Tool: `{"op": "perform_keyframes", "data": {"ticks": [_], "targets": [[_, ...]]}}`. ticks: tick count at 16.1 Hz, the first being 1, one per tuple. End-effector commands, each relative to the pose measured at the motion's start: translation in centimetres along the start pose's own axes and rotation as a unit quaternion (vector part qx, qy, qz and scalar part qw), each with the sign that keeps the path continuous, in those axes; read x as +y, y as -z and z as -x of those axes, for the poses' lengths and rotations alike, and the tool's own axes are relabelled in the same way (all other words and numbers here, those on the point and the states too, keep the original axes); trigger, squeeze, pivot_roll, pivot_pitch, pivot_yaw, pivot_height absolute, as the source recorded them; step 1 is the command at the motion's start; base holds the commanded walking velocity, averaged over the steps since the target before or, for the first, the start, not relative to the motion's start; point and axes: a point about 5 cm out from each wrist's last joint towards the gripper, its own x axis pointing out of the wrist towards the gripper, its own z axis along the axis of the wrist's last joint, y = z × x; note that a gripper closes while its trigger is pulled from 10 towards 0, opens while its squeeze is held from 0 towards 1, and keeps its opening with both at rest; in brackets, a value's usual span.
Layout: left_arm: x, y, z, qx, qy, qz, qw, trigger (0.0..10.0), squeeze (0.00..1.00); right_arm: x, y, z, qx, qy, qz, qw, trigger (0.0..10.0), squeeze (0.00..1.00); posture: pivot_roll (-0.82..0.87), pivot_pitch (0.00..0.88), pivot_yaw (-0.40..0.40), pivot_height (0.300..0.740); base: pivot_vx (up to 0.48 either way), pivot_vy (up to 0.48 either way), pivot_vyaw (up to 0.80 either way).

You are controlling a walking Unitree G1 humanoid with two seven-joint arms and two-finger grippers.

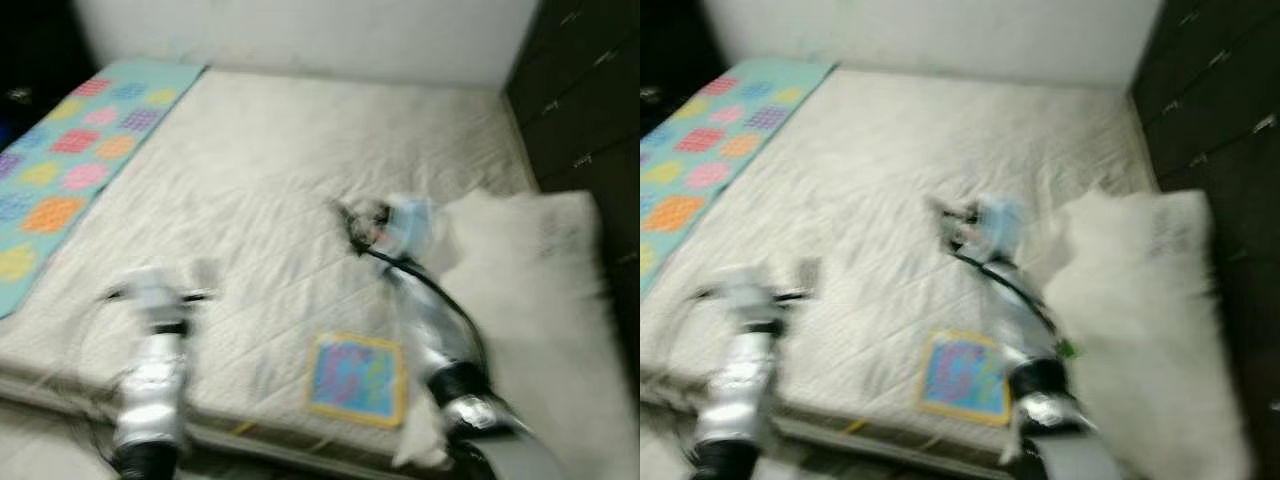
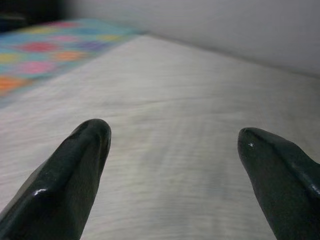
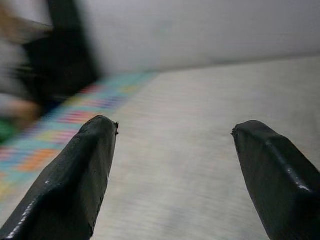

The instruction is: Clean up the room

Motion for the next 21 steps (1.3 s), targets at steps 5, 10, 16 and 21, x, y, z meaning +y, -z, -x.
{"op": "perform_keyframes", "data": {"ticks": [5, 10, 16, 21], "targets": [[1.3, 1.3, 2.2, 0.038, 0.011, -0.033, 0.999, 10.0, 0.00, -4.0, -0.5, 1.9, -0.001, 0.056, 0.028, 0.998, 10.0, 0.00, 0.00, 0.000, -0.041, 0.740, 0.000, 0.000, 0.00], [3.5, 1.0, 4.3, 0.016, -0.031, -0.056, 0.998, 10.0, 0.00, -6.6, -0.5, 5.2, 0.001, 0.124, 0.090, 0.988, 10.0, 0.00, -0.04, 0.000, -0.031, 0.740, 0.000, 0.000, 0.00], [6.1, 1.4, 8.4, 0.034, -0.095, -0.031, 0.994, 10.0, 0.00, -8.9, 2.1, 10.6, 0.076, 0.141, 0.143, 0.977, 10.0, 0.00, -0.02, 0.000, -0.061, 0.740, 0.000, 0.000, 0.00], [5.3, 1.1, 8.4, 0.042, -0.075, -0.013, 0.996, 10.0, 0.00, -8.1, 1.8, 10.5, 0.079, 0.134, 0.137, 0.978, 10.0, 0.00, -0.04, 0.000, -0.064, 0.740, 0.000, 0.049, -0.64]]}}
